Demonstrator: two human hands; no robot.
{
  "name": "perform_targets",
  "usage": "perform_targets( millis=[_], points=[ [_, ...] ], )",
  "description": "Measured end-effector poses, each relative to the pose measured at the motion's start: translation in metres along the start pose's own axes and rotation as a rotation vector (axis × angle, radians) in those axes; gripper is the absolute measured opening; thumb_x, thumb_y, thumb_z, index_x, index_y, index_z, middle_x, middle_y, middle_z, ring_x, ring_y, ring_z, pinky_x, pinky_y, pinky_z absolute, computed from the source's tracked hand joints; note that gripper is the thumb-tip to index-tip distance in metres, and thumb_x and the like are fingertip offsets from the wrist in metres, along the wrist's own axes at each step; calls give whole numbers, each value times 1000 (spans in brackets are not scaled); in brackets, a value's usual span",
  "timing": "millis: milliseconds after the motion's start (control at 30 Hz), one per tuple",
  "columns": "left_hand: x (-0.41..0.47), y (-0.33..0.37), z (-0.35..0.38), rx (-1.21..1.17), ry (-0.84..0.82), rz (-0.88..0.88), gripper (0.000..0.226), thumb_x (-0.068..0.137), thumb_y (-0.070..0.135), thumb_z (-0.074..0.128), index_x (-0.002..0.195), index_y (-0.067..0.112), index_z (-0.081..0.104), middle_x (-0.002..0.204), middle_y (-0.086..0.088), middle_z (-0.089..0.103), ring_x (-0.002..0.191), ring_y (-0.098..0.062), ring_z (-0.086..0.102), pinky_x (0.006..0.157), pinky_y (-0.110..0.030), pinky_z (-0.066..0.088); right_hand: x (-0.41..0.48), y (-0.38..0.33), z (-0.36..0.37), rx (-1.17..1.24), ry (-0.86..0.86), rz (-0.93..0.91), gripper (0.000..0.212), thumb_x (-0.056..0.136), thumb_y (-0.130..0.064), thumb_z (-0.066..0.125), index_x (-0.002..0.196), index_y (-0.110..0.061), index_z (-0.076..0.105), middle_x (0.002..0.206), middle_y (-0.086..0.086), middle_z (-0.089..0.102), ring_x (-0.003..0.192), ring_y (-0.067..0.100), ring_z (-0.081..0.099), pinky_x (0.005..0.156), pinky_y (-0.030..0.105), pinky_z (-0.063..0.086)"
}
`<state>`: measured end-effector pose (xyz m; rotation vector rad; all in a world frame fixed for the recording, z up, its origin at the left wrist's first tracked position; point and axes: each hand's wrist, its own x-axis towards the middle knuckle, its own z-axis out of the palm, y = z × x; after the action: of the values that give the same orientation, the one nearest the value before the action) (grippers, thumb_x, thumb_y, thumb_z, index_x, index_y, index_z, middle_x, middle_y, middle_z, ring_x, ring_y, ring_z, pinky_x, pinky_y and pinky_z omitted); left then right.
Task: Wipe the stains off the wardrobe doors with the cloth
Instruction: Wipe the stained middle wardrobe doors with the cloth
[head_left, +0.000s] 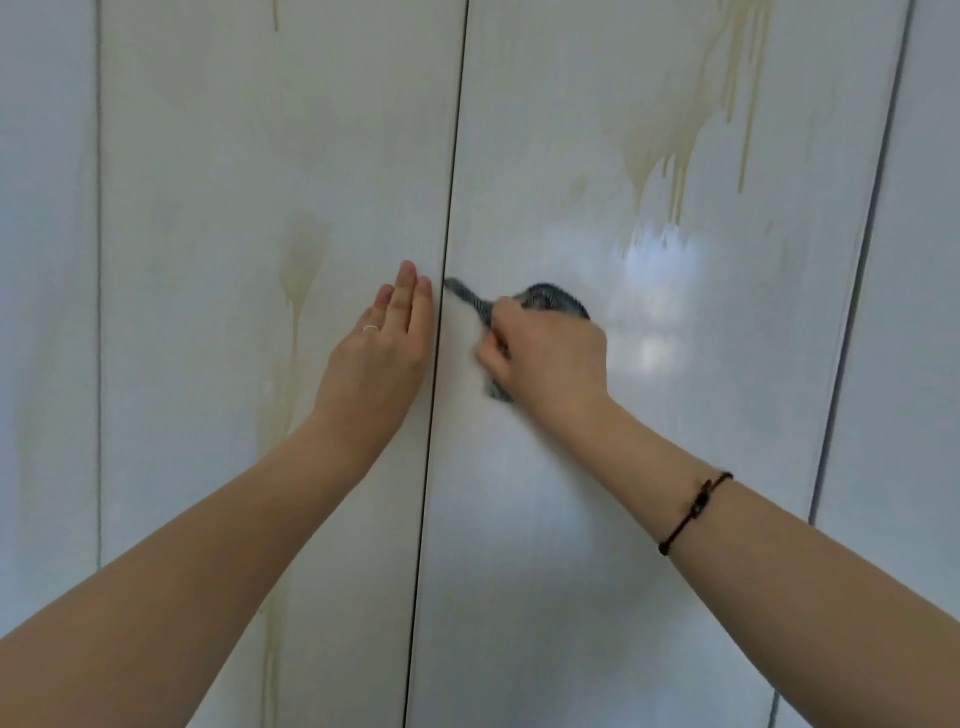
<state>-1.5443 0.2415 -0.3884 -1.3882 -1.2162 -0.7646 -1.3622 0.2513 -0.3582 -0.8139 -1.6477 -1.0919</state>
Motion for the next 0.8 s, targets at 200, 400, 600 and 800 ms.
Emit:
perform_targets(
  millis=[200, 400, 600, 800],
  points=[
    [3, 2, -7, 14, -152, -18, 68, 83, -4, 61, 147, -8, 38, 151, -30, 38, 126, -34, 58, 98, -34, 52, -132, 35, -18, 63, -183, -466, 18, 75, -19, 64, 63, -22, 50, 48, -4, 47, 41, 19, 44, 43, 25, 30],
    [3, 0, -5, -52, -150, 13, 68, 81, -13, 56, 146, -10, 37, 150, -32, 38, 125, -38, 58, 93, -39, 57, 24, 90, -48, -135, 22, -114, 31, 87, -32, 57, 62, -18, 47, 48, -1, 46, 43, 26, 49, 44, 23, 29],
    [12, -22, -14, -123, -3, 71, 58, 70, -13, 56, 125, 3, 67, 130, -13, 65, 94, -23, 74, 44, -26, 49, 8, 22, -22, -33, -46, -43, 24, 83, -40, 58, 72, -23, 45, 56, -3, 53, 49, 24, 53, 47, 24, 26],
    [17, -32, -22, -146, -56, 96, 53, 71, -9, 56, 119, 8, 69, 122, -8, 71, 65, -27, 74, 38, -25, 43, -13, 2, 9, 49, -311, -592, 24, 82, -30, 75, 85, -18, 55, 69, -3, 59, 56, 22, 58, 45, 30, 31]
  ],
)
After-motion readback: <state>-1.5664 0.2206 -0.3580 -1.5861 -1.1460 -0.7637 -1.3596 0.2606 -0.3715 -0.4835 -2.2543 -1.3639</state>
